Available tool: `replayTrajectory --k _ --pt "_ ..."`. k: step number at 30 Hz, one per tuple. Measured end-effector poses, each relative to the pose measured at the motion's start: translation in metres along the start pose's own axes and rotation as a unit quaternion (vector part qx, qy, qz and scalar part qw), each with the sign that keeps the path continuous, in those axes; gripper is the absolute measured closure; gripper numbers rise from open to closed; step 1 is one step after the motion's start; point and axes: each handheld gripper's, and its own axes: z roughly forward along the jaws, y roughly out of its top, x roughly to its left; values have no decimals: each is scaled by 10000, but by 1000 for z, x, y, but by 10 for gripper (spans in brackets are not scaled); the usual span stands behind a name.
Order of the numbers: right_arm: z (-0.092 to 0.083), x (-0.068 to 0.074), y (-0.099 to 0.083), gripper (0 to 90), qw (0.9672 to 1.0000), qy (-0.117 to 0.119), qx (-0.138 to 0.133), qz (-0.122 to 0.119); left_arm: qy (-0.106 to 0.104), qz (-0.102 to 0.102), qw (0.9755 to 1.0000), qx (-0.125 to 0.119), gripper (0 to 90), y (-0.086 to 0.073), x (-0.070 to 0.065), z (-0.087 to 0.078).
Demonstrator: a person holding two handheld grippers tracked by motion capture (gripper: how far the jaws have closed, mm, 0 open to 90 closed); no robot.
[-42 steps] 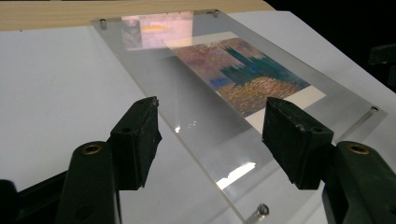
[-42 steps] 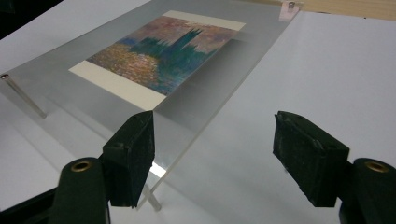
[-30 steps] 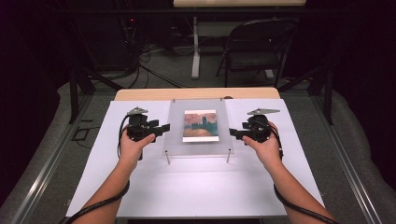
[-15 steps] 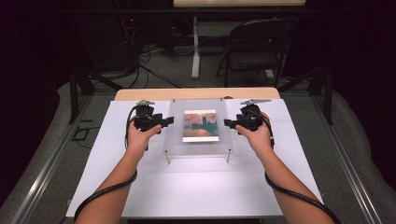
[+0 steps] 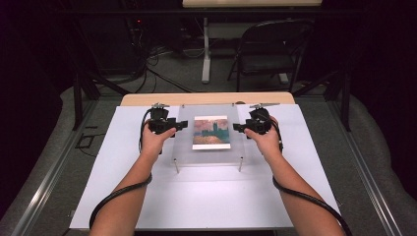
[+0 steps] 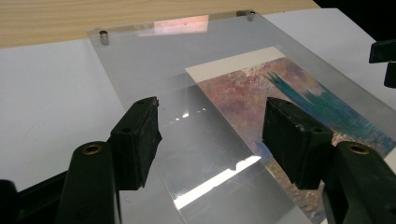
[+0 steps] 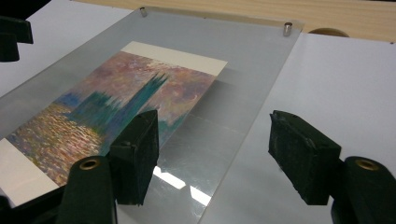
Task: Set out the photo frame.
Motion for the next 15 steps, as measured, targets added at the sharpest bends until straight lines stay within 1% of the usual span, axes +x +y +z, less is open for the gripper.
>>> replayTrajectory --k 2,4,6,8,15 --pt "3 -1 -1 331 10000 -15 36 -21 22 -12 10000 21 361 -2 2 3" --pt "5 -2 -3 331 10000 -14 58 9 10 -69 10000 56 361 -3 4 5" --pt "7 -3 -4 331 9999 42 73 77 -3 -101 9999 70 361 -6 6 8" --pt "8 -5 -6 331 9999 82 57 92 -1 -142 9999 65 361 -8 7 10" --pt "11 -10 -9 331 9997 99 125 177 -37 -296 9995 134 354 -13 11 16"
